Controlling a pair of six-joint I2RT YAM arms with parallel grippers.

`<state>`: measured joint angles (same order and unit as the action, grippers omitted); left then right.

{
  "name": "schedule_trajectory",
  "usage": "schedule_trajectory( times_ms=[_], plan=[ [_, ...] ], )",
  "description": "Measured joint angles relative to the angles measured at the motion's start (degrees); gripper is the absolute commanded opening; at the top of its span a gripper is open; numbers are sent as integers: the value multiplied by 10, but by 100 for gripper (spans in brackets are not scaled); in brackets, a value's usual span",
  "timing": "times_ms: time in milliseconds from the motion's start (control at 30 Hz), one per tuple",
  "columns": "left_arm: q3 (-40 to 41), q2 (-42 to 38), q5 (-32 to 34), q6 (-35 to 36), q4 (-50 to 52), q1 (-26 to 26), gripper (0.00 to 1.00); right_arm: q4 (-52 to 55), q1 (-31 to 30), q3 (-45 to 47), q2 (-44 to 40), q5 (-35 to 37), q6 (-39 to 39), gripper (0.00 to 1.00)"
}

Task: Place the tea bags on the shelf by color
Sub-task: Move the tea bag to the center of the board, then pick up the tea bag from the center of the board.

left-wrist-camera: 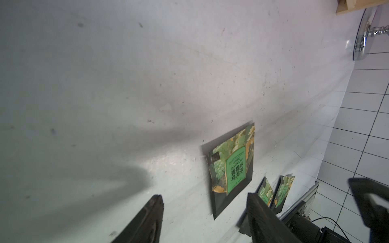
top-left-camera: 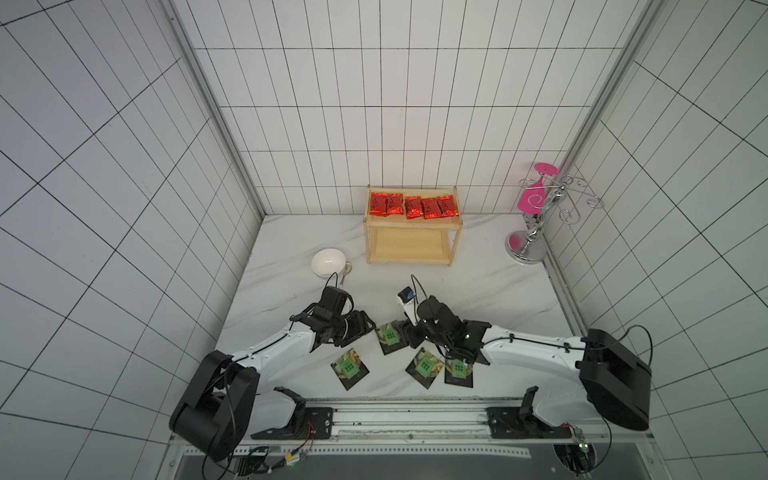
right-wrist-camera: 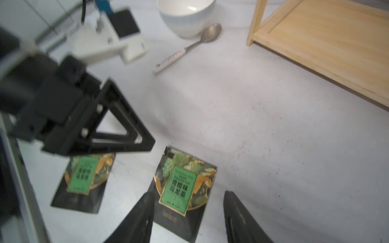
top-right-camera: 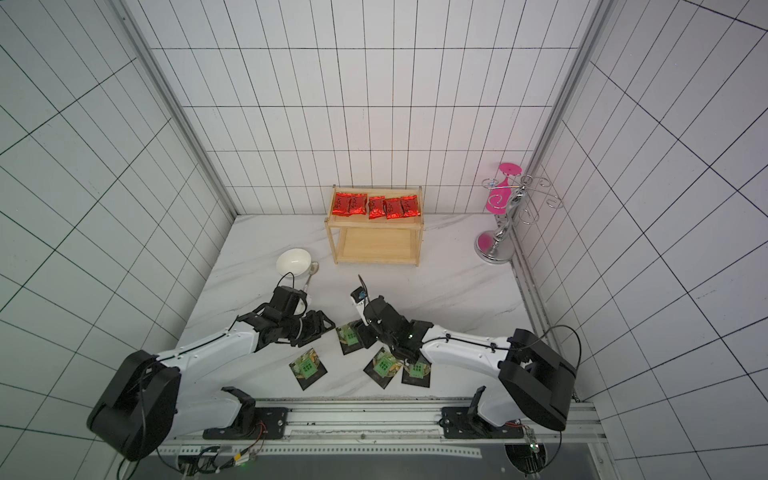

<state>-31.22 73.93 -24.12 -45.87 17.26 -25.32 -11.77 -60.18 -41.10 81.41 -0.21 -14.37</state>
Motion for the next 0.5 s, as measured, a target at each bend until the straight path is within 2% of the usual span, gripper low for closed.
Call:
schedule_trajectory(
  times_ms=[100,300,400,500],
  plan=[
    [-10,29,-4,2,-16,-11,65,-52,49,8,33,-64,-29,36],
    [-14,62,-5,3,-30,-18,60,-123,89,20,123,-171,-73,17],
    [-19,74,-6,4,-38,-26,56,-152,99,20,157,-209,-87,11],
    [-22,86,-8,3,-52,-31,54,-168,104,20,182,-232,-93,10]
  ],
)
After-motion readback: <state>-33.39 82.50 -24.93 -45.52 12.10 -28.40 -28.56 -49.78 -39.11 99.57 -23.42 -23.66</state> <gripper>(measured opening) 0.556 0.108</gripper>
